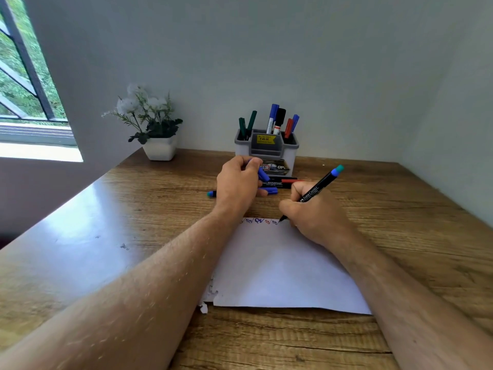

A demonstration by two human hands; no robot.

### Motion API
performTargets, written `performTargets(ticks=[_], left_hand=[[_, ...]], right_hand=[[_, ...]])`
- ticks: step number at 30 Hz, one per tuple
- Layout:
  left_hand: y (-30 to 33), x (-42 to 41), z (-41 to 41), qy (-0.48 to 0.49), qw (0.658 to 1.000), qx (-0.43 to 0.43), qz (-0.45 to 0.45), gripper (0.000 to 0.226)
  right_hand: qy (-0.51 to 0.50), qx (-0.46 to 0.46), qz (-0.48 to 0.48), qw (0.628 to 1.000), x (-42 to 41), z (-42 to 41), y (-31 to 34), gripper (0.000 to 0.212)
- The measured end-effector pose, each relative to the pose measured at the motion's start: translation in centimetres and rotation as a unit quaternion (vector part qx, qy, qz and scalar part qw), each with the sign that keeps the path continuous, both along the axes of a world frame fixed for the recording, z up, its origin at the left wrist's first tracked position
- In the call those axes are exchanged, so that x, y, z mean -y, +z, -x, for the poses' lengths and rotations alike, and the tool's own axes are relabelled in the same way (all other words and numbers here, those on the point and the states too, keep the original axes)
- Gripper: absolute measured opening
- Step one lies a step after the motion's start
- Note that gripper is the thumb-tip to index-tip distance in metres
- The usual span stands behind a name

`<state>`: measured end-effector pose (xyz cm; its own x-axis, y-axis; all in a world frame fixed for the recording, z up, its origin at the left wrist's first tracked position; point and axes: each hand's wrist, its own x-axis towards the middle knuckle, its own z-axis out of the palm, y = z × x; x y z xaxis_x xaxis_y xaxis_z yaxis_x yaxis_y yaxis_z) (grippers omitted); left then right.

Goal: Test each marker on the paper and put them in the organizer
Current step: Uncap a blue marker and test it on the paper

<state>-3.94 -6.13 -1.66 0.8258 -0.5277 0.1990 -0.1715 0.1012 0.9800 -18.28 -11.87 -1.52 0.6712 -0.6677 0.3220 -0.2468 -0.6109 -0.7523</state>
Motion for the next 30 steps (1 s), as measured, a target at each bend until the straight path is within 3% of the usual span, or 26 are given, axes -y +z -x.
performTargets(ticks=[4, 10, 13, 16, 21, 30], left_hand=[[0.1, -0.1, -0.1, -0.002, 1.0, -0.021, 0.023, 0.005], [0.1, -0.3, -0.6, -0.006, 0.995, -0.083, 0.058, 0.009], [0.1, -0.3, -0.7, -0.007, 0.993, -0.1, 0.066, 0.013], [0.2, -0.4, -0.8, -0.01, 0.988, -0.132, 0.08, 0.012], [0.2, -0.5, -1.0, -0.009, 0.98, -0.171, 0.1, 0.01], [0.3, -0.5, -0.7, -0.03, 0.982, -0.158, 0.1, 0.011]], right_hand=[[0.002, 0.006, 0.01, 1.0, 0.2, 0.1, -0.2, 0.028], [0.055, 0.154, -0.002, 0.987, 0.2, 0.5, 0.4, 0.016], [0.1, 0.182, 0.008, 0.978, -0.3, 1.1, 0.5, 0.011], [0.115, 0.192, 0.017, 0.975, -0.6, 1.3, 0.6, 0.024], [0.115, 0.204, 0.006, 0.972, -0.6, 1.1, 0.4, 0.009], [0.109, 0.19, 0.012, 0.976, 0.1, 0.3, -0.1, 0.007]])
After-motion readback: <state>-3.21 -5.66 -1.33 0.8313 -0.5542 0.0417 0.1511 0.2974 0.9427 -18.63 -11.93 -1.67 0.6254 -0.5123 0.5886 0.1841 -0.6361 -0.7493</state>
